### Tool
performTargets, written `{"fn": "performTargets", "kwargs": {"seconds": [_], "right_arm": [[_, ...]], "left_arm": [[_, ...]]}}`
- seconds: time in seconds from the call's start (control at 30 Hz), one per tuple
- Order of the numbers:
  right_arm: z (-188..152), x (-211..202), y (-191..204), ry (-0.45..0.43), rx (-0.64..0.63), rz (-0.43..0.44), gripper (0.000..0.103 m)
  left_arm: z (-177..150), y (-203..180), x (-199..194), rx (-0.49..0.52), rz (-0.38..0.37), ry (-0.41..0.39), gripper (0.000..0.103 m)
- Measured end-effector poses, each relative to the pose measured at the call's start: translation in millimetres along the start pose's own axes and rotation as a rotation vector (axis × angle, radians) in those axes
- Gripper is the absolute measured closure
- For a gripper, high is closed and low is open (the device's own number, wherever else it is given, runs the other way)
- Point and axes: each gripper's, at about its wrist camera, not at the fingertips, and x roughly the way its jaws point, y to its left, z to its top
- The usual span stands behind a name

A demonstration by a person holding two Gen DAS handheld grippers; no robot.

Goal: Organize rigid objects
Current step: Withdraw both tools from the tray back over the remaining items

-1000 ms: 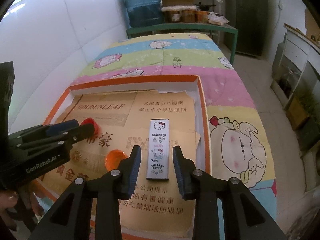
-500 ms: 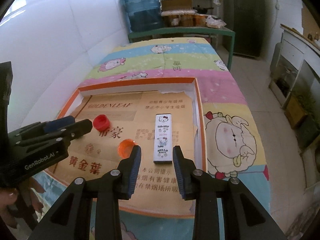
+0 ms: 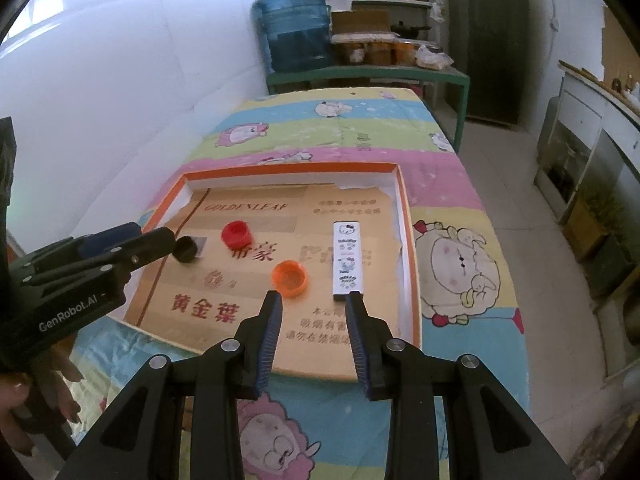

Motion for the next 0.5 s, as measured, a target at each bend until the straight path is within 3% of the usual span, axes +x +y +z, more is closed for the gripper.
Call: {"fn": "performTargets", "kwargs": {"seconds": [0.5], "right_arm": [[-12,-27,19,-0.017,-0.016,0.008,0.07]], "left_arm": [[-15,4,-39,0.005,0.018,-0.04,0.056]]}}
